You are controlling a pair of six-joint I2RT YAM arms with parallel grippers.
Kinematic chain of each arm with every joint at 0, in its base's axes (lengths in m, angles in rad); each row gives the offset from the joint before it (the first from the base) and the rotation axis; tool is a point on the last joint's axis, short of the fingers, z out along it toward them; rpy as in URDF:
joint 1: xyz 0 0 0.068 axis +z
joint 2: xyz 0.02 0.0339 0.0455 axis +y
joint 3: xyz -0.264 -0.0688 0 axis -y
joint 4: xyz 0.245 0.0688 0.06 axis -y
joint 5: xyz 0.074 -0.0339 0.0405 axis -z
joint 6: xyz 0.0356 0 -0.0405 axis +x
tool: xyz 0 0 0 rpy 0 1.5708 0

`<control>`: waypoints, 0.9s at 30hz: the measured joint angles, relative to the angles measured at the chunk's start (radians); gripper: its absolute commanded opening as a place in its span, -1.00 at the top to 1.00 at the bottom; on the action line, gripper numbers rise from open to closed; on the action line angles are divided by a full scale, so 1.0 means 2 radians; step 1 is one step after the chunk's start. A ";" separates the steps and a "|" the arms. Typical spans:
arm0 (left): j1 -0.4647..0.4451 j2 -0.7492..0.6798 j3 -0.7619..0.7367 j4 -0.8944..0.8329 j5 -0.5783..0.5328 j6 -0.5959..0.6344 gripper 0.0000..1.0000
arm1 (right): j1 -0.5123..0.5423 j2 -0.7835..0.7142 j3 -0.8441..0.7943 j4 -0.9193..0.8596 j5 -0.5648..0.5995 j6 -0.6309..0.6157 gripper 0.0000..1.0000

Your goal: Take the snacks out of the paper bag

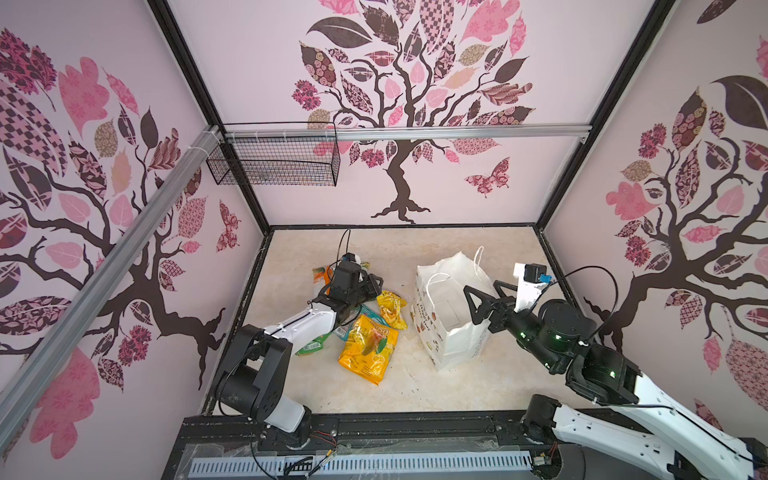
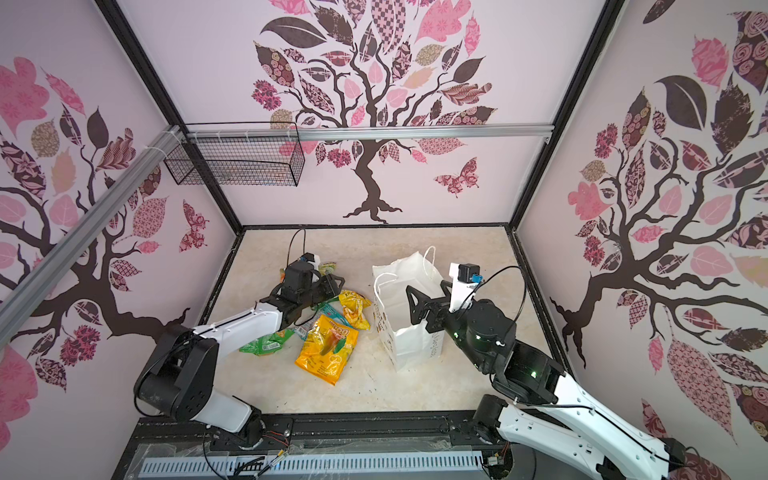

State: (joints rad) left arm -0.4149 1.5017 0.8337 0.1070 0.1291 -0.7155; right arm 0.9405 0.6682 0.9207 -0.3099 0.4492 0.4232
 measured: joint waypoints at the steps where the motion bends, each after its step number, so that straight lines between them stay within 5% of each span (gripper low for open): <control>1: 0.000 -0.011 0.000 -0.005 -0.003 0.003 0.09 | 0.000 0.001 0.000 0.000 0.000 0.000 -0.99; 11: 0.001 -0.151 0.000 -0.077 -0.030 0.054 0.01 | 0.000 0.019 0.005 0.016 0.001 -0.014 -0.99; 16: 0.001 -0.233 0.002 -0.126 -0.048 0.107 -0.04 | 0.000 0.040 0.031 0.043 0.047 -0.048 -0.99; 24: 0.002 -0.296 0.002 -0.154 -0.199 0.206 -0.44 | -0.011 0.050 0.068 0.157 0.190 -0.166 -0.99; 27: 0.016 -0.285 0.002 -0.159 -0.260 0.233 -0.62 | -0.067 0.060 0.070 0.184 0.212 -0.192 -0.99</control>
State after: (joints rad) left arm -0.3824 0.9325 0.8371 -0.2119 -0.3916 -0.2504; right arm 0.8070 0.7876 1.0615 0.0586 0.8726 0.0387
